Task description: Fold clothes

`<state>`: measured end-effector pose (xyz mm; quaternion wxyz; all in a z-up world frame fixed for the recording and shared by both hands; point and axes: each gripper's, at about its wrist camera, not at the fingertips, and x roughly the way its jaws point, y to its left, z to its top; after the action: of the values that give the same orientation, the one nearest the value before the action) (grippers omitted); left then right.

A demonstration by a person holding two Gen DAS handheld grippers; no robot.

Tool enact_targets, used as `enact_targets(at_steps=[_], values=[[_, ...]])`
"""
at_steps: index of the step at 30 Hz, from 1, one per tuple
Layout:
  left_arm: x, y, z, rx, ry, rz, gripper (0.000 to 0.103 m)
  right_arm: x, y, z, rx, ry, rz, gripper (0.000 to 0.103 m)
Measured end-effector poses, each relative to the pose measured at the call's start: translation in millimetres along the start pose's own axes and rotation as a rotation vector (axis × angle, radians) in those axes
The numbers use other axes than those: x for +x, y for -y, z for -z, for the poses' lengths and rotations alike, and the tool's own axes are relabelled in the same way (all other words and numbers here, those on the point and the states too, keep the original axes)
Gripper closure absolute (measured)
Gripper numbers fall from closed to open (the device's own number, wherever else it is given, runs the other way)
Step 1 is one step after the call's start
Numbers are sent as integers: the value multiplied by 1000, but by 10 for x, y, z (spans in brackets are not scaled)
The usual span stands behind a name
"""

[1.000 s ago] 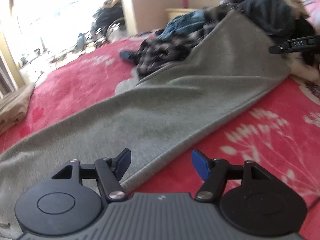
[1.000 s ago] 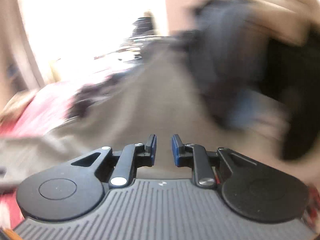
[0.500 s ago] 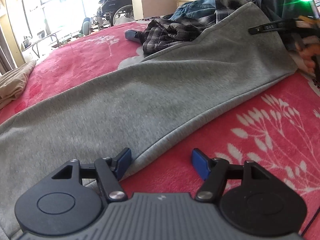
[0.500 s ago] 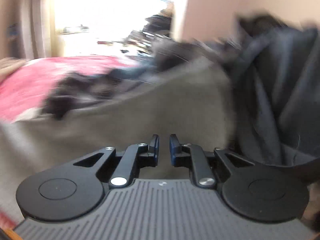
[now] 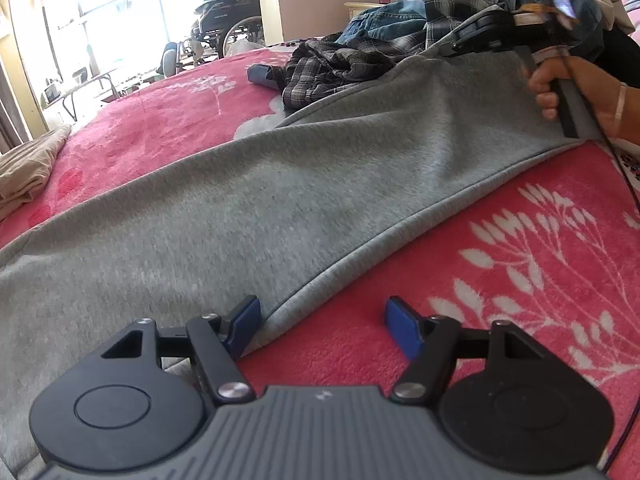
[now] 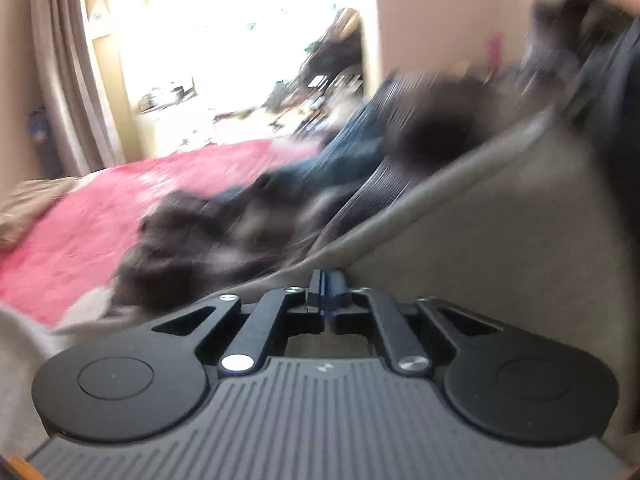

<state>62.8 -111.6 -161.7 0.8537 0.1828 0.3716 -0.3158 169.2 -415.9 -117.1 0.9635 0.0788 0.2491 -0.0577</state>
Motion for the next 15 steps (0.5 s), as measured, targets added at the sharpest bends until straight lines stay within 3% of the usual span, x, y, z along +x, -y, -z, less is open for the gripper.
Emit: enact_targets(at_steps=[2,4,5,8,9,11,12,13,15], values=[[1,-7,3,1,2,3,32,-43,-54,101,11,-45,-96,97],[1,1,13,4,6,0,32,173,-100,152,-98,-82,-60,97],[1,5,17,6,9,-2,32,283,-70,147,-127,-93,-2,100],[4,9,16,8,12,-3,32,248,226,-16,82,-64,12,103],[4,3,13,4,11,0,32,170,273,-79,152,-35,27,100],[3,-12,7,-6,10,5,32,-53,288,-116,171,4,9,94],[3,-19,4,-11,9,8,31,-167,293,-132,177,23,-2,86],[-2,-25,-2,-17,7,8,31,-201,343,-127,187,18,32,79],[-55,-44,-33,-31,-1,-3,31,-249,457,-113,206,1,112,79]])
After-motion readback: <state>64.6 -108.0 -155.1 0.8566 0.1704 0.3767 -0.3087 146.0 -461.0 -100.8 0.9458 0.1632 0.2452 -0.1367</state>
